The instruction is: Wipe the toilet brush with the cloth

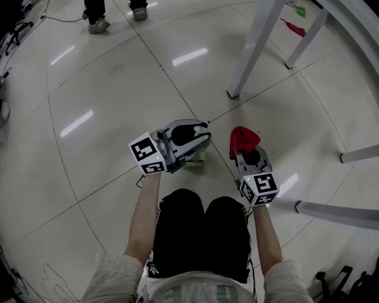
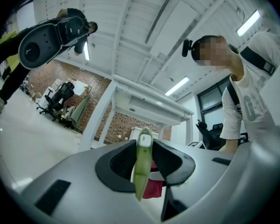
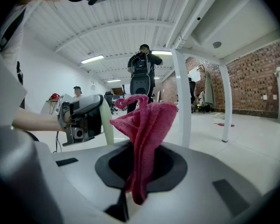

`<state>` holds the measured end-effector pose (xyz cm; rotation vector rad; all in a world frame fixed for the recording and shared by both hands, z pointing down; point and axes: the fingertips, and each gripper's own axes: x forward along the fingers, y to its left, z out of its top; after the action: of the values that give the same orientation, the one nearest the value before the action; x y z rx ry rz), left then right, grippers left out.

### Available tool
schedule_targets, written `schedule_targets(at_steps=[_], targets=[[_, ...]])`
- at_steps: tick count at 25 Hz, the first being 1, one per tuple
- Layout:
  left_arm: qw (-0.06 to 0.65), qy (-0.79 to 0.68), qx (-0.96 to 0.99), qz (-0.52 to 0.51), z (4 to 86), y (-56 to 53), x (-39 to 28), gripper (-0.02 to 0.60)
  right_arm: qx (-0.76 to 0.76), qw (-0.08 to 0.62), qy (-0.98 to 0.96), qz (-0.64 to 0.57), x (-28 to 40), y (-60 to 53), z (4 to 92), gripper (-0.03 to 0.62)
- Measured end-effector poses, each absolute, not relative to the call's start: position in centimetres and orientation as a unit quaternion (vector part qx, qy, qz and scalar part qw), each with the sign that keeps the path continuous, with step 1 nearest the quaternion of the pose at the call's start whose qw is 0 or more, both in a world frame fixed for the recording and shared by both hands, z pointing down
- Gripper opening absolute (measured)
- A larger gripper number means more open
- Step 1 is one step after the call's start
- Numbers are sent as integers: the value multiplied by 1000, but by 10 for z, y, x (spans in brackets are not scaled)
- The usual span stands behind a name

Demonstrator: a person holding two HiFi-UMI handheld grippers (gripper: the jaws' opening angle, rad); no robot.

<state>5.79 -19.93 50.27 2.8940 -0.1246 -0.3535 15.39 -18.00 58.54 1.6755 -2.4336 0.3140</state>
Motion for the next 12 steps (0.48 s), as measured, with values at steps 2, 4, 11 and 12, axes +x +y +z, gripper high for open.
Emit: schedule_targets(at_steps=[2, 4, 11, 12], targets=[[103, -62, 986, -114, 496, -202, 56, 112, 566, 85, -812, 113, 156, -181, 588, 31], [74, -88, 986, -118, 478, -203, 50, 112, 568, 75, -811, 118, 155, -183, 585, 32], [6, -411, 910, -60, 455, -244, -34, 73, 607, 8, -784, 128, 150, -201, 549, 31], [18, -459, 887, -53, 467, -249, -50, 5, 617, -5, -775, 136, 148, -203, 547, 31]])
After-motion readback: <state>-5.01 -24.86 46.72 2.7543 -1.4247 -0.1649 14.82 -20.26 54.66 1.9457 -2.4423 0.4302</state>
